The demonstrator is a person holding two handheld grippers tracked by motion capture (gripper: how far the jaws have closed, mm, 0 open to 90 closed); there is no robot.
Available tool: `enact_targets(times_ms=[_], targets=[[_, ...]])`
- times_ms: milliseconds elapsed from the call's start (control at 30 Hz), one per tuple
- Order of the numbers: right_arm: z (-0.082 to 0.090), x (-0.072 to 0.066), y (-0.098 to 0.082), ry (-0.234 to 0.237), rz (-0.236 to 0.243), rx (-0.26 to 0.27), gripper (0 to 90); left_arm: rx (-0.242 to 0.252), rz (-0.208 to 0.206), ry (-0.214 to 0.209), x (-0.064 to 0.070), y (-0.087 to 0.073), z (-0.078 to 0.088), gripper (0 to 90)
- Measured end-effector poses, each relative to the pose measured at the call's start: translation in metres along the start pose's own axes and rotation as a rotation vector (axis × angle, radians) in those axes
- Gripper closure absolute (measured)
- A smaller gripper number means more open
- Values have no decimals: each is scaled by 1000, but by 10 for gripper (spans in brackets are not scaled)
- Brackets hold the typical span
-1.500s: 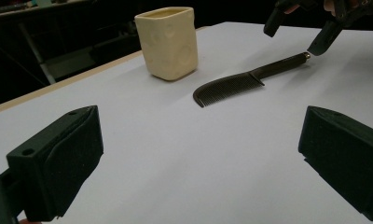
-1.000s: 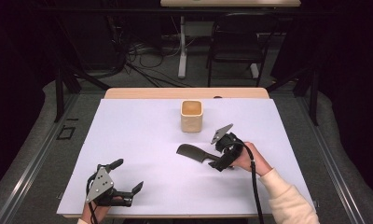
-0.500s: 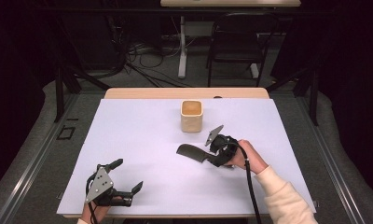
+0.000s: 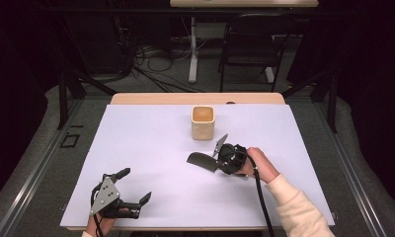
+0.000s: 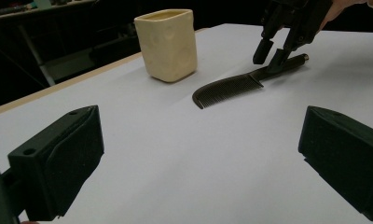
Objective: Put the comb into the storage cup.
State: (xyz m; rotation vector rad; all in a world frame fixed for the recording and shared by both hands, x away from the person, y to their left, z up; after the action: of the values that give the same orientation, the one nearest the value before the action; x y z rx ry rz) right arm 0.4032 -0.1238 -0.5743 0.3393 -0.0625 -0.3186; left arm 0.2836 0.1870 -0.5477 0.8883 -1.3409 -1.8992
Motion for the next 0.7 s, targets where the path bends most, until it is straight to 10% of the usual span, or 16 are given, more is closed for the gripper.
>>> enact_targets(times_ms=[700], targets=[[-13, 3, 5, -11, -3, -83, 701, 2, -5, 0, 0, 0, 0, 0]])
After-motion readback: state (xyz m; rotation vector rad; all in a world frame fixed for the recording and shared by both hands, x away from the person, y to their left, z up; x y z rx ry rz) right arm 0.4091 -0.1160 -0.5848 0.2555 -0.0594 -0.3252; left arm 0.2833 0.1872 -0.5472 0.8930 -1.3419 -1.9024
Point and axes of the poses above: each handheld gripper's, and its own axes: z roughly backward along the jaws, y roughly out of its top, x roughly to its right, the point moved 6 cm from there along -z, roughly forward along the jaws, and after that the axes turned 11 degrees about y, right-handed, at the moved point
